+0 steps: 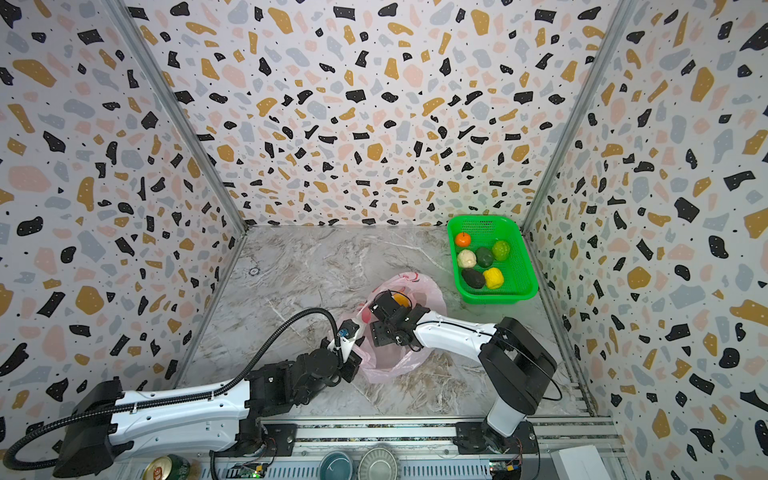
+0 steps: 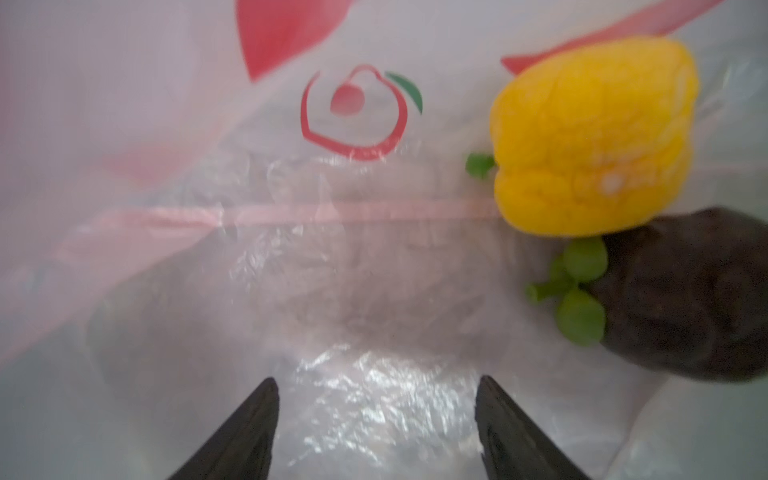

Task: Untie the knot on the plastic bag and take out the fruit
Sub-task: 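Lower the open right gripper into the bag toward the yellow pepper, then close the right gripper on the yellow pepper and lift it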

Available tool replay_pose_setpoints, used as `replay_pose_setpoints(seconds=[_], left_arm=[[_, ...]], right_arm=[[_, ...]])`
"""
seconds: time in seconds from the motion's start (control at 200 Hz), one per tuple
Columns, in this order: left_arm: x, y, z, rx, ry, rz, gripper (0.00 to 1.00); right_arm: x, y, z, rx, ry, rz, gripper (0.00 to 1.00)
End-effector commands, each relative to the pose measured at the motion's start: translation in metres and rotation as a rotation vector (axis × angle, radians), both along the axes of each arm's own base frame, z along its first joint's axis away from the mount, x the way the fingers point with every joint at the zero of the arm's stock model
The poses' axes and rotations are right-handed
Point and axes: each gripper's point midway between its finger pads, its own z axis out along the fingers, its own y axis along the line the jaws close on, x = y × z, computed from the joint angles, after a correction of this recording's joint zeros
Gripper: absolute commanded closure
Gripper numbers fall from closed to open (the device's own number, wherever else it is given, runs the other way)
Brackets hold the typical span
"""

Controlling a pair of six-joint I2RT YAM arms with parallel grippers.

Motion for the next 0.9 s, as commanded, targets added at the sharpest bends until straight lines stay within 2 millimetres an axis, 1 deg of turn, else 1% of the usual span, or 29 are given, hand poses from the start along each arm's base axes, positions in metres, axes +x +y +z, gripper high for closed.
replay_pose_setpoints(seconds=[0.0,0.11,0.175,0.27,0.34,0.491,0.641,0.811,0.896], left_arm=[[-0.001,-0.007,0.021,-0.059,-0.025,-0.022,1.0],[-0.003,-0.009,0.02,-0.061,-0.017,-0.036,1.0],[-0.004,-0.011,0.02,-0.064,-0.014,-0.046,1.0],[-0.004,-0.012,0.018,-0.055,-0.011,-0.053,1.0],[-0.005,-0.013,0.017,-0.053,-0.008,-0.06,1.0],[-0.006,-0.014,0.016,-0.051,-0.005,-0.067,1.0],[-0.007,-0.016,0.016,-0.051,-0.002,-0.074,1.0],[-0.008,-0.019,0.017,-0.054,-0.001,-0.089,1.0],[-0.009,-0.02,0.016,-0.053,0.002,-0.097,1.0]], right_arm=[[0.032,0.008,0.029,0.055,-0.11,-0.049,0.25],[0.051,-0.002,0.026,0.037,-0.148,-0.122,0.24],[0.06,-0.013,0.023,0.026,-0.155,-0.176,0.24],[0.071,-0.025,0.021,0.032,-0.172,-0.23,0.24],[0.077,-0.029,0.02,0.046,-0.172,-0.254,0.24],[0.085,-0.029,0.015,0.049,-0.163,-0.267,0.2],[0.091,-0.027,0.005,0.037,-0.16,-0.275,0.16],[0.097,-0.026,-0.01,0.021,-0.17,-0.29,0.15],[0.101,-0.028,-0.012,0.014,-0.191,-0.308,0.15]])
